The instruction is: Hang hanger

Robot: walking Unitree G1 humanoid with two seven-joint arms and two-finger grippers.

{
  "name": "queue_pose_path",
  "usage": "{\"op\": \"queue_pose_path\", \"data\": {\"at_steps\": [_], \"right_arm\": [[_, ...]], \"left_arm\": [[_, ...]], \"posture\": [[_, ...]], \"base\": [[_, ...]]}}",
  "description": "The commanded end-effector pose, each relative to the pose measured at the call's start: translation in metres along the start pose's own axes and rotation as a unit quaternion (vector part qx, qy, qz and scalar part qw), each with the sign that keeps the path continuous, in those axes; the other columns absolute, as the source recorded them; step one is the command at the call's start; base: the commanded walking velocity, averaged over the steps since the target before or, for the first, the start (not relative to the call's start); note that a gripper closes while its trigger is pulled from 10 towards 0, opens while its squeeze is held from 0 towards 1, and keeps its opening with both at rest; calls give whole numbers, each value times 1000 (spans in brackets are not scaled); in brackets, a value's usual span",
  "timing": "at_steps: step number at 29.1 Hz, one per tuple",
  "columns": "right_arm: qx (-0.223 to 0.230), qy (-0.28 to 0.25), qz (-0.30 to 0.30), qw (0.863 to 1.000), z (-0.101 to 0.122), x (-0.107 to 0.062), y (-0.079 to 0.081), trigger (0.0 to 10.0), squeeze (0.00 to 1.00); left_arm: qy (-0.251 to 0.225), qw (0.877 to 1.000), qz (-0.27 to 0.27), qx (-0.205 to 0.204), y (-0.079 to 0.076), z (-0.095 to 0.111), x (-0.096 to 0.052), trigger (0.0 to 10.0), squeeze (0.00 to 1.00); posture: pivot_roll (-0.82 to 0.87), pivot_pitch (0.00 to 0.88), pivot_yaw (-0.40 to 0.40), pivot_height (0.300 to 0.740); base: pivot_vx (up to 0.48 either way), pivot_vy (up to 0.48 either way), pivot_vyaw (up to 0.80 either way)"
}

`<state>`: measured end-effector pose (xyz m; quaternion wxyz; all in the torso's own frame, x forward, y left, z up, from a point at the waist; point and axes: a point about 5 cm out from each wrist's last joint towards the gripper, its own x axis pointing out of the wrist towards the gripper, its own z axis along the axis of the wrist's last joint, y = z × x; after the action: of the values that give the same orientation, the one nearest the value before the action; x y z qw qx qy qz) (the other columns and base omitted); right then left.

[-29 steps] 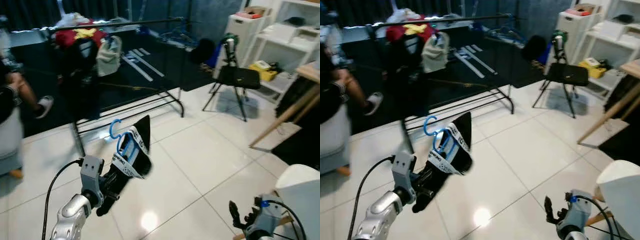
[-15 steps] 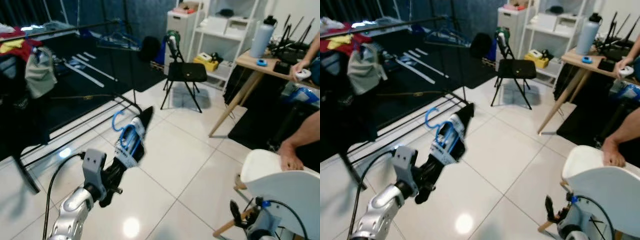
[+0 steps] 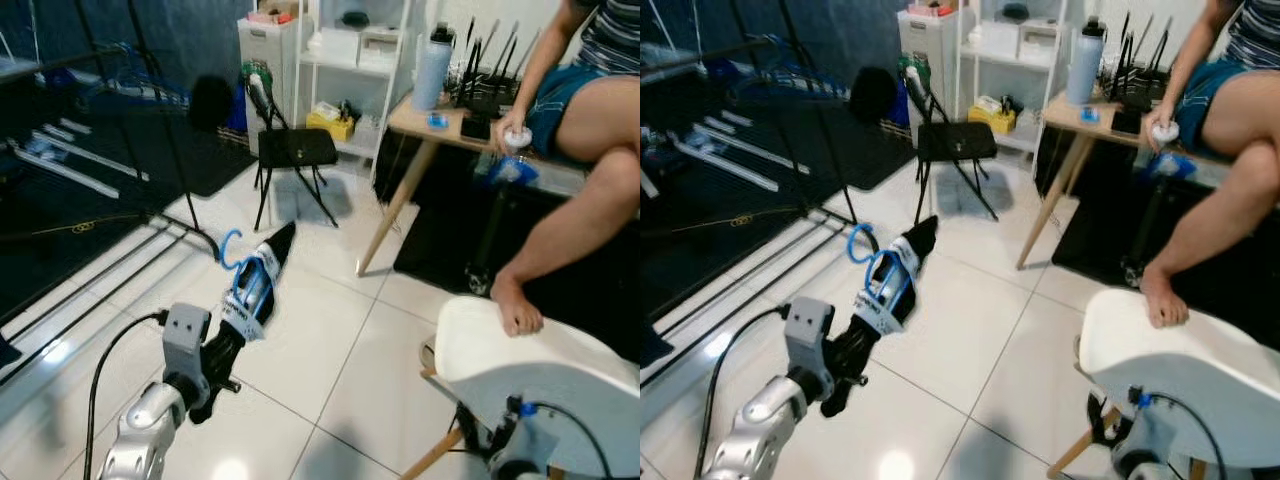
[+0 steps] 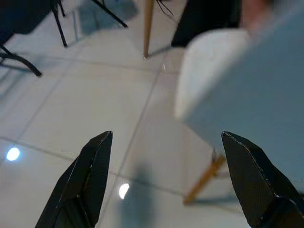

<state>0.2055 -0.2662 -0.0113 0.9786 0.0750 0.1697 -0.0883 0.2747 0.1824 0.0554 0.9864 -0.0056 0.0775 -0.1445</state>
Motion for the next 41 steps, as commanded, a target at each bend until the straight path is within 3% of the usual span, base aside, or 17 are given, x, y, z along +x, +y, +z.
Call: {"op": "queue_pose_path", "data": {"at_steps": [1,41], "right_arm": [[-3,8,13,1000,-6,-1,9,10000,0],[-15,16,15,1000,-13,-1,7,10000,0]], "left_arm": [[7,1000,12,5,6,-1,-4,10000,0],[12,1000,5,5,1,0,-4,10000,0]], "posture": [[-33,40,-3,740],[-36,35,-4,740]], "base": [[334,0,0],[330,0,731]]}}
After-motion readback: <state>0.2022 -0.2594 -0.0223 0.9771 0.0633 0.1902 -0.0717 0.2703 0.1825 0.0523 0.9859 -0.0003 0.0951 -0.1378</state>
